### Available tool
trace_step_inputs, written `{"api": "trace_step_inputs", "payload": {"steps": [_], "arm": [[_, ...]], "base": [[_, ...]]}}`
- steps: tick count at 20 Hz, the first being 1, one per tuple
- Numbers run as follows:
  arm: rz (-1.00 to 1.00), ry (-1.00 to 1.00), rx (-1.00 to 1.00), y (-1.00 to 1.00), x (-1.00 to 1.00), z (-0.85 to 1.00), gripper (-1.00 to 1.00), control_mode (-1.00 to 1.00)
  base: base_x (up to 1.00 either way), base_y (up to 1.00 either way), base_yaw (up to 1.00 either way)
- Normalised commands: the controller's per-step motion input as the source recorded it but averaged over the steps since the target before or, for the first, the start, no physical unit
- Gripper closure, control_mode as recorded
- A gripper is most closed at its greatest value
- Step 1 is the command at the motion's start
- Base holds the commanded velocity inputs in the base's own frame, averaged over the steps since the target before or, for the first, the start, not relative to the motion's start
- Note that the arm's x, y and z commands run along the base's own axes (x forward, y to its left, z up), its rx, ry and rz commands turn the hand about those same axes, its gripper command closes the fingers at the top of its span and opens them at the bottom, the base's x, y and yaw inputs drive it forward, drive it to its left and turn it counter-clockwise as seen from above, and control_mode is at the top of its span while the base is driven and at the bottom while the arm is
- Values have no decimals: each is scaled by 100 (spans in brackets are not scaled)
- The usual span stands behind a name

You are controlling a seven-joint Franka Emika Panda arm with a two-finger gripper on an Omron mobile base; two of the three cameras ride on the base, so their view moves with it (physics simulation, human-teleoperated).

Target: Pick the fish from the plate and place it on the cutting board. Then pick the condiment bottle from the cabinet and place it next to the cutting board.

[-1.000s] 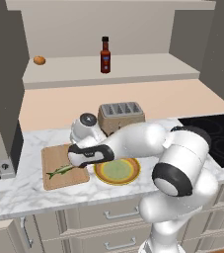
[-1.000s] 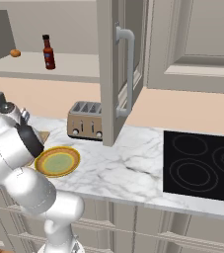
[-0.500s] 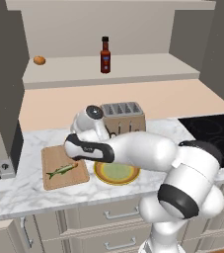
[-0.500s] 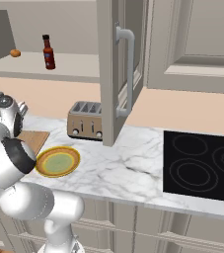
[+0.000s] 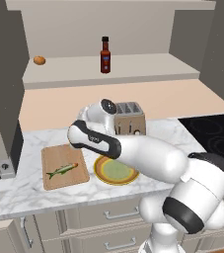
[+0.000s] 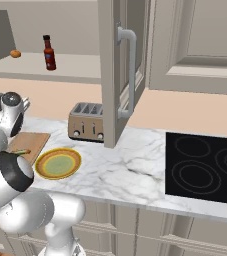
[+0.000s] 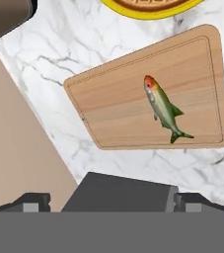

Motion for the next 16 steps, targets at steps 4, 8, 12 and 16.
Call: {"api": "trace_step_inputs", "payload": {"steps": [4,8,12,16], "arm": [[0,0,15,-18,-31,20,-100,-100],[0,0,14,-14,-39,17,-100,-100],[0,0,15,-11,-39,19,-100,-100],[0,0,16,-11,-33,27,-100,-100]], "base": [[0,0,0],[0,0,0],[0,0,0],[0,0,0]]}}
